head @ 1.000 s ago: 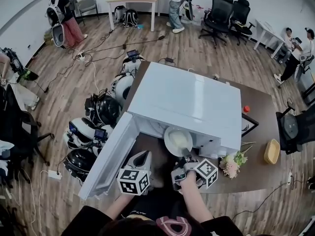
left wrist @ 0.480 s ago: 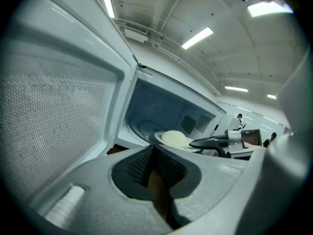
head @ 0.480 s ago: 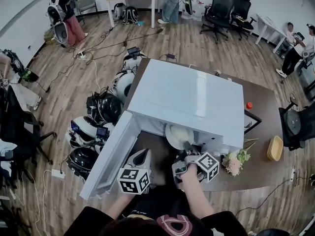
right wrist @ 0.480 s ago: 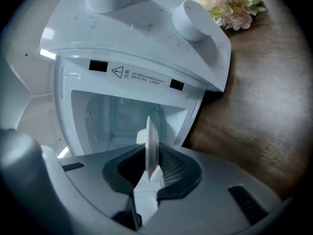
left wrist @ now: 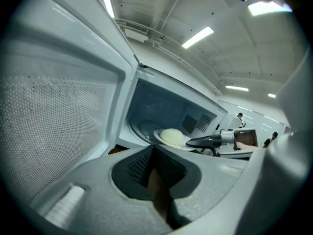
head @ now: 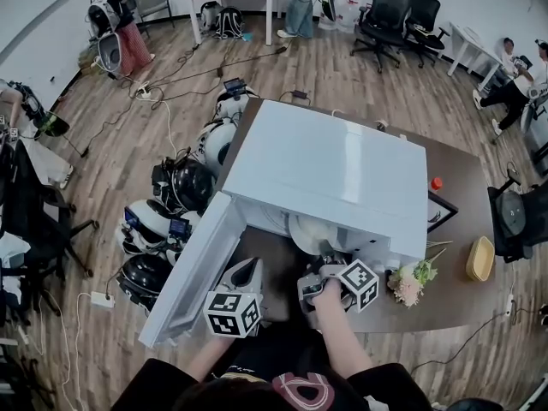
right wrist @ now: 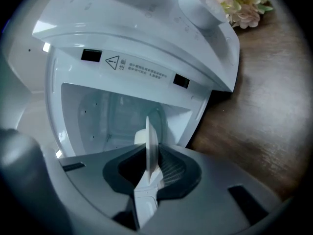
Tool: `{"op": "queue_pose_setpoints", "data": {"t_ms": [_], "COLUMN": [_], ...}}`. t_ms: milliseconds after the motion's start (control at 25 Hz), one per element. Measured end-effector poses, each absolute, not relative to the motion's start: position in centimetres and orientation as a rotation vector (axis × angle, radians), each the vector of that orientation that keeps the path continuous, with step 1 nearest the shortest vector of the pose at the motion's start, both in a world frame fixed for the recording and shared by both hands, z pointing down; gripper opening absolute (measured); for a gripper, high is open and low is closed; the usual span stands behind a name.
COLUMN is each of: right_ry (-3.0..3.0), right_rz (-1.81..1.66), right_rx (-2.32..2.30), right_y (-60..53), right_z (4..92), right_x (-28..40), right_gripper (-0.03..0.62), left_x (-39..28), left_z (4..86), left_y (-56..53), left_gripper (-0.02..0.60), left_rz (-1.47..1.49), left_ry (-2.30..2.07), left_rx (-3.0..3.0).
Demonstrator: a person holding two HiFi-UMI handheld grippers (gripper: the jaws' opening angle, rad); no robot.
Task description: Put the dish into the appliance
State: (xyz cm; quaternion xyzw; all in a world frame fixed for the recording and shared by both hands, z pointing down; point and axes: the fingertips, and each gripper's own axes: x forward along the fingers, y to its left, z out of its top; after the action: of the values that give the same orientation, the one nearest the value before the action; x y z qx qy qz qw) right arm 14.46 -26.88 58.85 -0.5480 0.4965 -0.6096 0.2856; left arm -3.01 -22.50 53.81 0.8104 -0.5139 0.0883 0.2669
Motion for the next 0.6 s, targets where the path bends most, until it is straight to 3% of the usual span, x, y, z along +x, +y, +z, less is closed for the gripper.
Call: {"op": "queue_pose_setpoints", "data": {"t_ms": [600], "right_ry": [1.352], "right_rz": [-1.637], "right_rx": [-1.526], "right_y": [-28.6], "right_z": [60.0], "right_x": [14.0], "right_gripper": [0.05], "left_x": [-4.6], "left_z": [53.7], "left_y": [-22.8], "left_gripper": [0.009], "left_rz": [0.275], "left_ry": [-1.435], "left_rx": [2.195]}}
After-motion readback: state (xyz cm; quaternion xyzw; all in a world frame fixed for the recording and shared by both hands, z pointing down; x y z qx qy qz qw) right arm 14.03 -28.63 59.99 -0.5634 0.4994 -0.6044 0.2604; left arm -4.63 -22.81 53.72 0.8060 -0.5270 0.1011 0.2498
